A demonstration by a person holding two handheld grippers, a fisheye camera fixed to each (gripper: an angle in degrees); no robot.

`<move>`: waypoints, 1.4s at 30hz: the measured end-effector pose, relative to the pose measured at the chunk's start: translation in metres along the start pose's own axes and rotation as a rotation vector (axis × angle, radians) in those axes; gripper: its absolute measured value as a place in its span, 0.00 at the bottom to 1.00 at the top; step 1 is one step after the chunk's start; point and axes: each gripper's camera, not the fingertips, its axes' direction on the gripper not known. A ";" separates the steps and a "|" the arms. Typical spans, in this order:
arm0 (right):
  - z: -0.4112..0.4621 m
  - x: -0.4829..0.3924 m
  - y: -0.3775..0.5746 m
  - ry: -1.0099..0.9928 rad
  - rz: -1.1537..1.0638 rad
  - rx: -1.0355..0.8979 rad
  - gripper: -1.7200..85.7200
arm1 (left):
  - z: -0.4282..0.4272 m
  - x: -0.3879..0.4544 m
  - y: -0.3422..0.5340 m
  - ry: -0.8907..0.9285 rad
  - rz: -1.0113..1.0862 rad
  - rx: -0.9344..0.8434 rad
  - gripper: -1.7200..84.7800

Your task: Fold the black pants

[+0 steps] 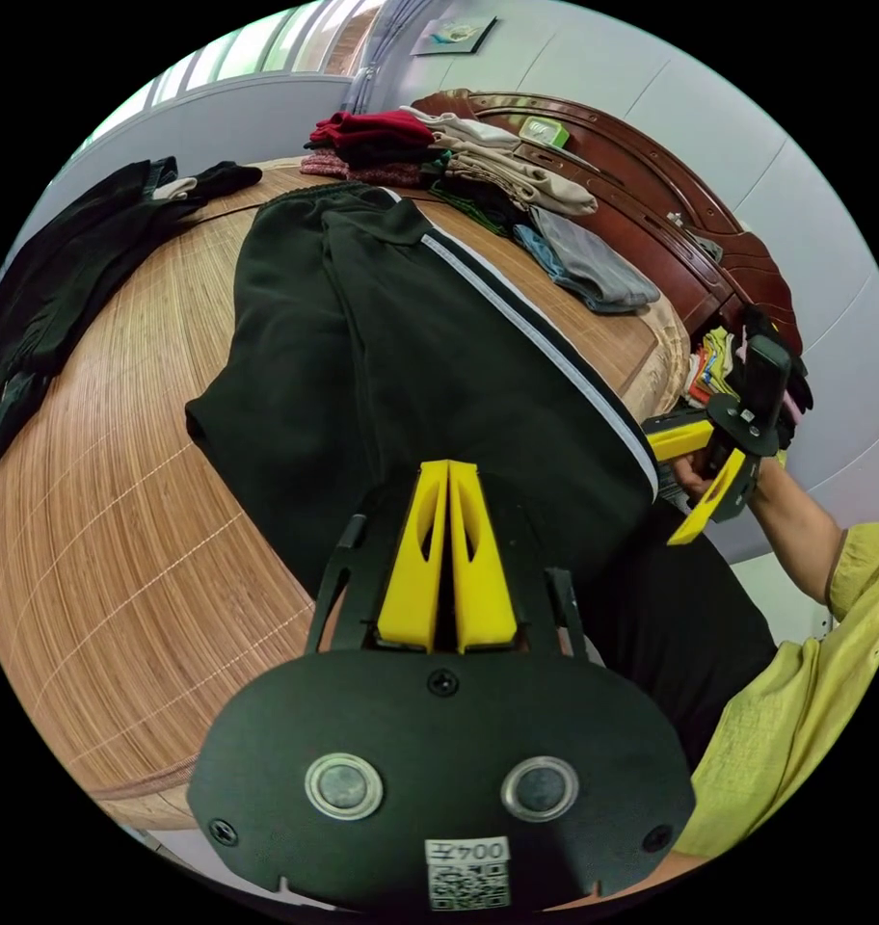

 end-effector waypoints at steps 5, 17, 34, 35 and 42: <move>-0.002 -0.006 -0.022 -0.002 -0.036 -0.082 0.19 | 0.003 -0.002 0.005 0.007 -0.004 -0.003 0.02; -0.017 -0.019 -0.027 0.013 0.004 -0.127 0.15 | 0.010 -0.009 0.021 0.032 -0.018 0.019 0.02; -0.057 -0.054 -0.048 0.061 0.289 -0.076 0.10 | 0.000 -0.009 0.036 0.078 -0.040 0.007 0.03; -0.068 -0.058 -0.043 0.070 0.334 -0.037 0.10 | -0.008 -0.006 0.039 0.059 -0.023 0.000 0.03; -0.116 -0.102 -0.041 0.065 0.471 0.251 0.15 | -0.073 0.010 0.100 -0.062 0.020 0.071 0.07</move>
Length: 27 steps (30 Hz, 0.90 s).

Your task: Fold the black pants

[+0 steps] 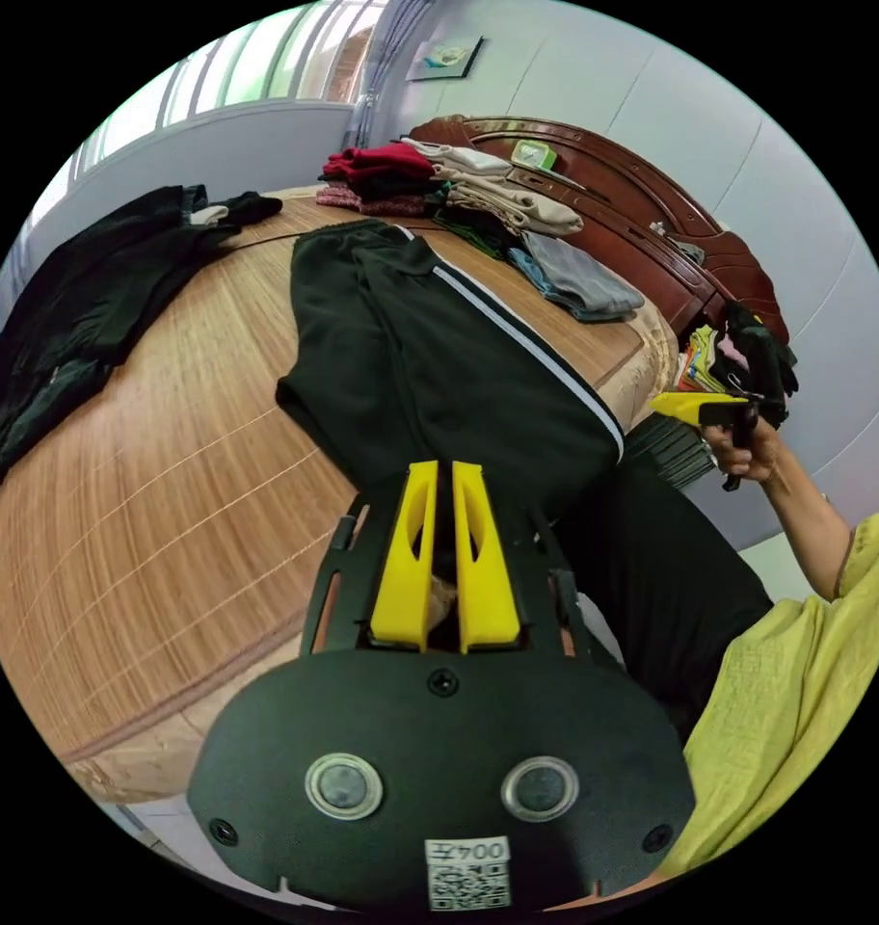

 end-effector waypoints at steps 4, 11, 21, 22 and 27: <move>0.023 -0.042 -0.033 0.036 0.005 -0.031 0.12 | 0.000 0.022 0.018 -0.038 0.045 0.004 0.13; 0.092 -0.097 -0.105 0.422 -0.026 -0.279 0.02 | 0.038 0.040 0.009 -0.070 0.204 -0.067 0.18; 0.142 -0.140 -0.140 0.672 -0.119 -0.555 0.01 | 0.040 0.036 0.017 0.057 0.285 -0.058 0.17; 0.144 -0.145 -0.142 0.689 -0.131 -0.564 0.01 | 0.047 0.029 0.017 0.095 0.255 -0.054 0.17; 0.143 -0.160 -0.148 0.711 -0.182 -0.581 0.01 | 0.060 0.004 0.006 0.155 0.144 -0.075 0.13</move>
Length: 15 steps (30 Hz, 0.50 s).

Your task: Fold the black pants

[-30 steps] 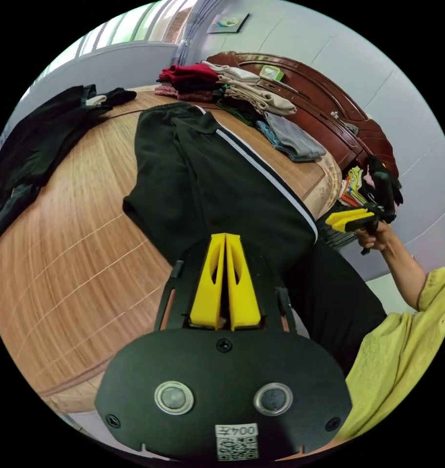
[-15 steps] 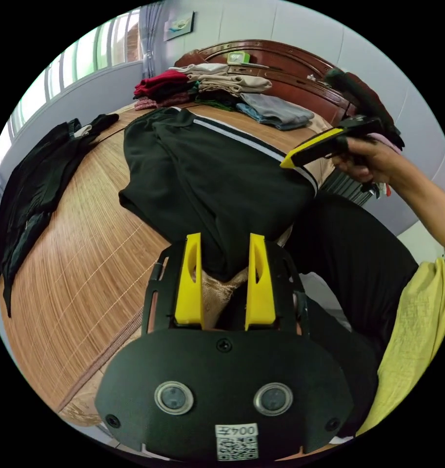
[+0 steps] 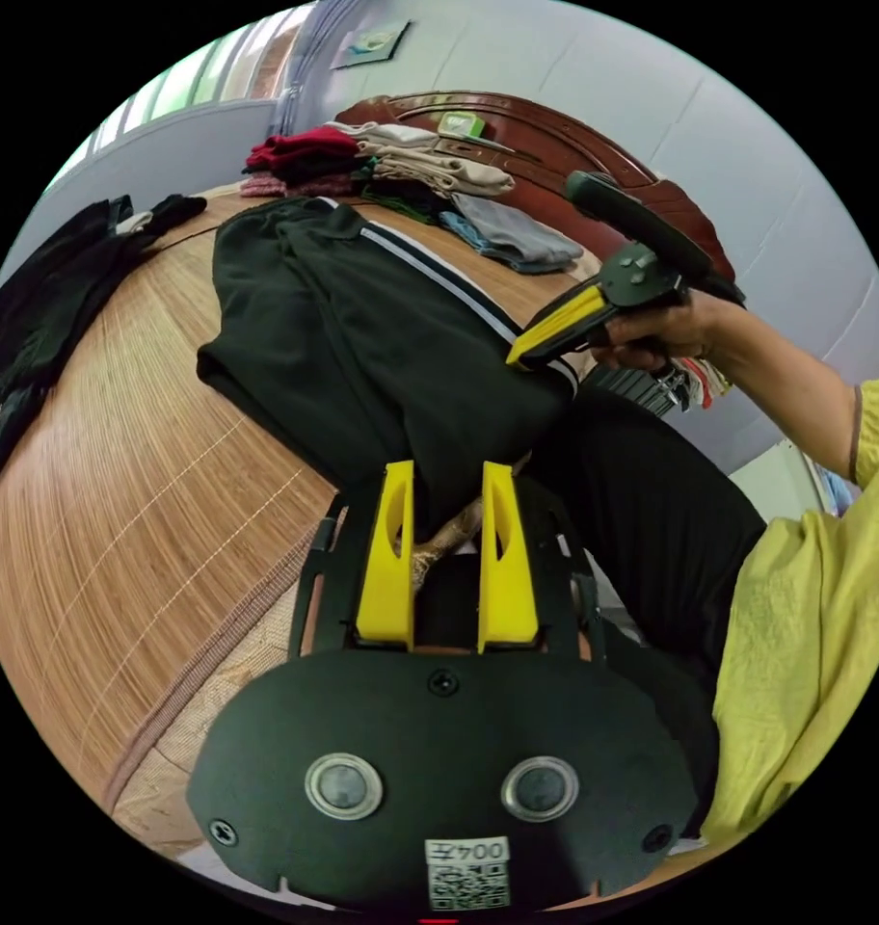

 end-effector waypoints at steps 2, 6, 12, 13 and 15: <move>-0.005 0.002 -0.001 -0.021 -0.015 -0.001 0.01 | 0.006 -0.003 -0.008 -0.016 -0.011 -0.039 0.12; -0.011 0.010 -0.003 -0.075 -0.014 -0.020 0.01 | 0.015 0.003 -0.017 -0.041 -0.005 -0.089 0.12; -0.019 0.018 0.006 -0.119 0.000 0.003 0.01 | 0.030 0.016 -0.021 -0.095 0.016 -0.123 0.13; -0.021 0.019 0.012 -0.120 0.007 0.031 0.01 | 0.033 0.014 -0.020 -0.086 0.005 -0.116 0.14; -0.024 0.020 0.023 -0.128 0.025 0.091 0.02 | 0.035 0.010 -0.017 -0.083 -0.007 -0.107 0.13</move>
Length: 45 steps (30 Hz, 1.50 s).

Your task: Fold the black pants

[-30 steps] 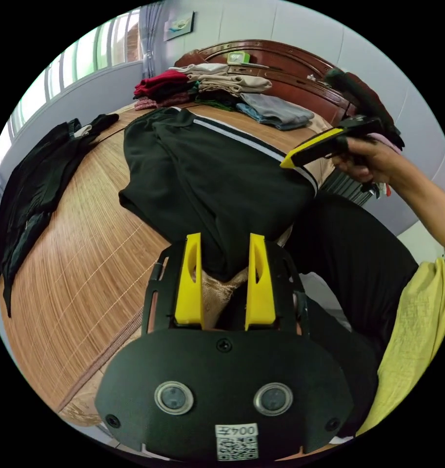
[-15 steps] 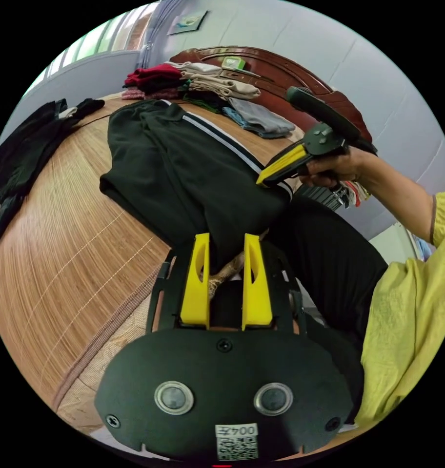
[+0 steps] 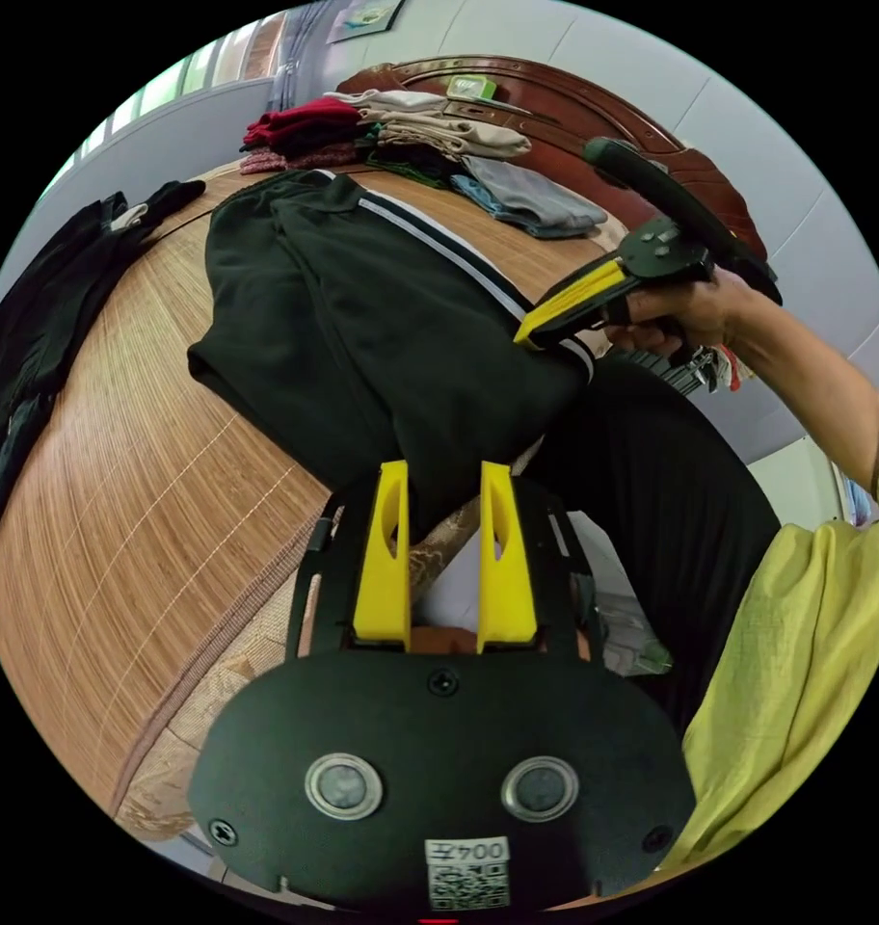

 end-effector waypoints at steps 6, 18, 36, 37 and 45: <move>-0.031 0.013 0.044 -0.167 0.069 0.210 0.11 | -0.005 -0.022 0.013 0.055 -0.098 0.072 0.11; -0.080 0.060 0.047 -0.277 0.255 0.554 0.14 | -0.013 -0.066 -0.027 0.158 -0.133 0.291 0.19; -0.109 0.118 -0.220 0.089 -0.276 0.347 0.15 | 0.112 -0.111 -0.081 0.267 -0.184 0.215 0.15; -0.108 0.116 -0.235 0.103 -0.319 0.311 0.16 | 0.117 -0.109 -0.084 0.251 -0.176 0.206 0.15; -0.097 0.112 -0.284 0.110 -0.491 0.078 0.16 | 0.136 -0.102 -0.101 0.258 -0.172 0.206 0.14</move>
